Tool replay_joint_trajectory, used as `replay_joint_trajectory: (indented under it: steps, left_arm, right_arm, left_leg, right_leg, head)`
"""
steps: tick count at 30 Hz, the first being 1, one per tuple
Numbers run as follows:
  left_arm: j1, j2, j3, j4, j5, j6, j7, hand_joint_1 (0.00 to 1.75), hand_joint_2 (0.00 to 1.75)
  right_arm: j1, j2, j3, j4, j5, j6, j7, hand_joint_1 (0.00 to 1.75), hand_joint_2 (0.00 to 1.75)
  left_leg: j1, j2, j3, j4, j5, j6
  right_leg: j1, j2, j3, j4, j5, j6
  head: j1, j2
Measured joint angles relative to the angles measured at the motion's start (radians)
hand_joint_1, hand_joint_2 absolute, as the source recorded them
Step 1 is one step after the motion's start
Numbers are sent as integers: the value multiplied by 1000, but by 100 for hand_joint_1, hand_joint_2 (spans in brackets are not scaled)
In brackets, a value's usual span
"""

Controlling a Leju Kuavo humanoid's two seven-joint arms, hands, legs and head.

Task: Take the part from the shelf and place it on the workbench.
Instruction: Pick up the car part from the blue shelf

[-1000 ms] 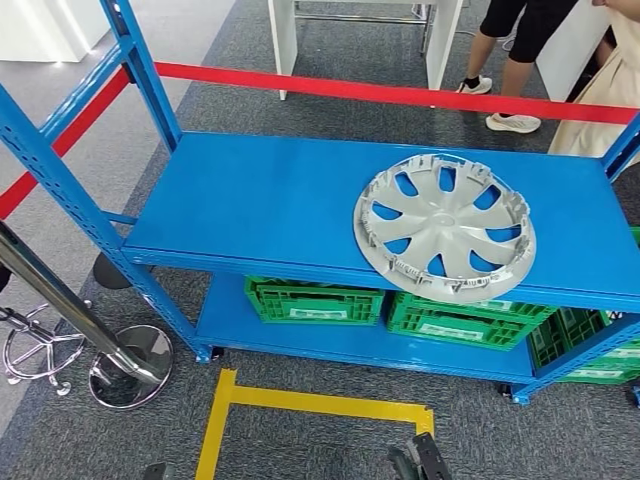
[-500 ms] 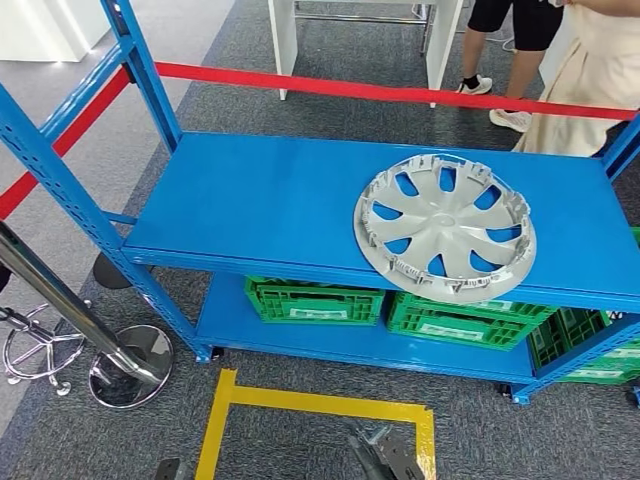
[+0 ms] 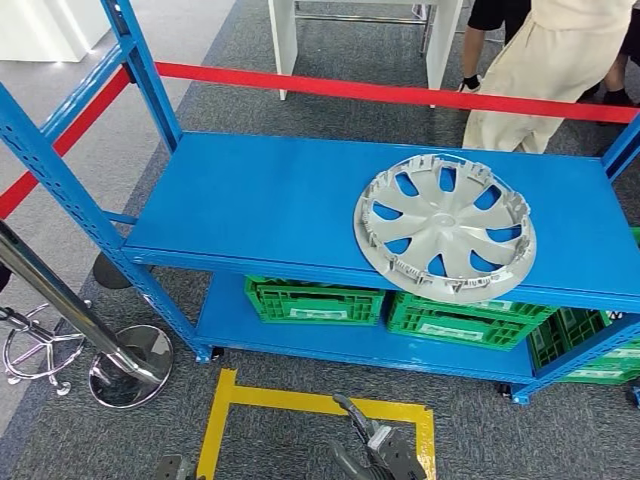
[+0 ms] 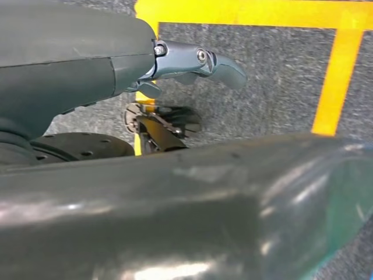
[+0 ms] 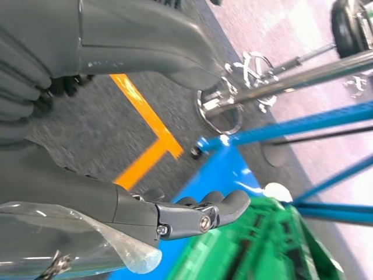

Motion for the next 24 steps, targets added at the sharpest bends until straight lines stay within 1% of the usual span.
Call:
replay_joint_trajectory:
  steps: [10, 16, 19, 24]
  left_arm:
    - [0, -3, 16, 8, -13, -47, -87, 0, 0]
    - [0, -4, 31, 14, -11, -91, -96, 0, 0]
    - [0, -5, 39, 16, -9, -113, -88, 0, 0]
    - [0, -5, 47, 18, -9, -120, -74, 0, 0]
  right_arm:
    - [83, 10, -165, -218, 232, 0, -1, 0, 175]
    - [115, 28, -227, -364, 360, -2, 9, 0, 175]
    - [118, 39, -247, -420, 444, -41, 21, 0, 175]
    - [120, 58, -271, -504, 601, -143, 40, 0, 175]
  left_leg:
    - [0, 0, 0, 0, 0, 0]
    - [0, 0, 0, 0, 0, 0]
    - [0, 0, 0, 0, 0, 0]
    - [0, 0, 0, 0, 0, 0]
  right_leg:
    - [0, 0, 0, 0, 0, 0]
    - [0, 0, 0, 0, 0, 0]
    - [0, 0, 0, 0, 0, 0]
    - [0, 0, 0, 0, 0, 0]
  head:
    - [0, 0]
    - [0, 0]
    - [0, 0]
    - [0, 0]
